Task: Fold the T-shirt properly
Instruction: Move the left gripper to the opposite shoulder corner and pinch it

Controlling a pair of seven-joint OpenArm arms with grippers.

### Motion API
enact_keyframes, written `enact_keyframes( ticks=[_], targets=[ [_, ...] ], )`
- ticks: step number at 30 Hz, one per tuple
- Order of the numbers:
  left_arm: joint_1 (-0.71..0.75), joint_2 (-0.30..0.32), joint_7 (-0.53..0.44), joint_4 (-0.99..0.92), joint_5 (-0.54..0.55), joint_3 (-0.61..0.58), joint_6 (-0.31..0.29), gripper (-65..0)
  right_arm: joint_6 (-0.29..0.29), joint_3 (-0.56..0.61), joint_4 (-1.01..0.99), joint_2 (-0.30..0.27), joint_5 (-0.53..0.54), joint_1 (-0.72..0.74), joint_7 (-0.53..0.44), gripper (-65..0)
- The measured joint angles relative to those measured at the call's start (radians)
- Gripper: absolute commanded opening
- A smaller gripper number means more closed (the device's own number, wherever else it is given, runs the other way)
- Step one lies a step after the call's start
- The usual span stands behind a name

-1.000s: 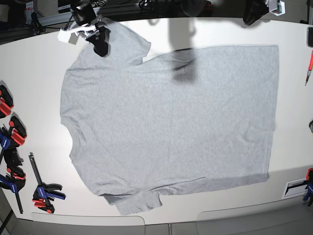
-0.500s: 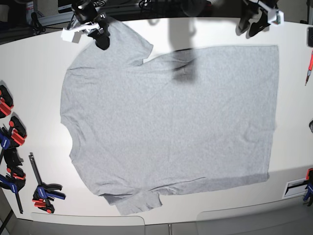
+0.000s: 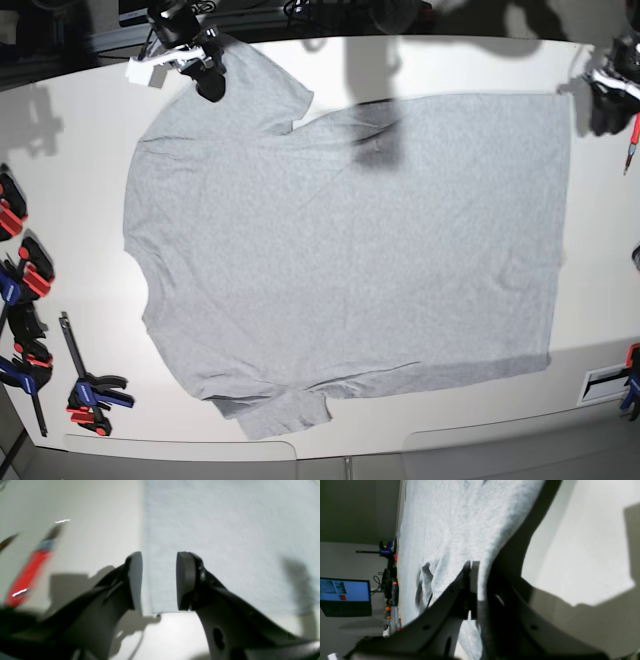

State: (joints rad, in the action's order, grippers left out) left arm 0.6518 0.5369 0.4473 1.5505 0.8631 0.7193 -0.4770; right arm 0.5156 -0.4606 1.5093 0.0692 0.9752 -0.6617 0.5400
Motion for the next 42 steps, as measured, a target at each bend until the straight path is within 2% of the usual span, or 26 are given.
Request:
enact_keyframes(
  ticks=[3,8,11,14,20,24,28,34,39,42],
  targets=[
    [-0.074,0.031,0.134,-0.203,0.103,-0.001,0.001,-44.1,0.000,-0.001,0.000,0.000,0.000,0.000,0.000,-65.0],
    [-0.179,0.059,0.319,-0.467,0.314,-0.001,-0.141,-43.7,0.000,-0.001,0.000,0.003,-0.007,0.000,-0.002,-65.0],
    [-0.196,0.059,0.366,-0.504,0.390,-0.002,-0.179,-41.6,0.001,-0.001,0.002,0.003,-0.022,0.000,-0.007,-65.0],
    [-0.195,0.059,0.372,-0.504,0.398,-0.007,-0.179,-39.3,0.003,-0.001,0.002,0.003,-0.022,0.000,-0.007,-65.0],
    [-0.195,0.059,0.373,-0.504,0.399,-0.007,-0.180,-39.3,0.003,-0.001,0.002,0.003,-0.022,0.000,-0.007,-65.0],
    [-0.195,0.060,0.409,-0.501,0.406,-0.007,-0.181,-39.4,0.003,-0.001,0.002,0.003,-0.022,0.000,-0.007,-65.0],
    [-0.195,0.068,0.448,-0.484,0.417,-0.055,-0.186,-39.4,0.003,-0.001,0.002,0.003,-0.022,0.000,-0.007,-65.0],
    [-0.212,0.067,0.456,-0.454,0.420,-0.152,-0.187,-39.4,0.003,-0.001,0.002,0.003,-0.022,0.000,-0.007,-65.0],
    [-0.243,0.051,0.500,-0.452,0.421,-0.157,-0.187,-43.4,0.003,-0.001,0.002,0.003,-0.022,0.000,-0.007,-65.0],
    [-0.242,0.051,0.508,-0.452,0.421,-0.157,-0.187,-43.6,0.003,-0.001,0.002,0.003,-0.022,0.000,-0.007,-65.0]
  ],
)
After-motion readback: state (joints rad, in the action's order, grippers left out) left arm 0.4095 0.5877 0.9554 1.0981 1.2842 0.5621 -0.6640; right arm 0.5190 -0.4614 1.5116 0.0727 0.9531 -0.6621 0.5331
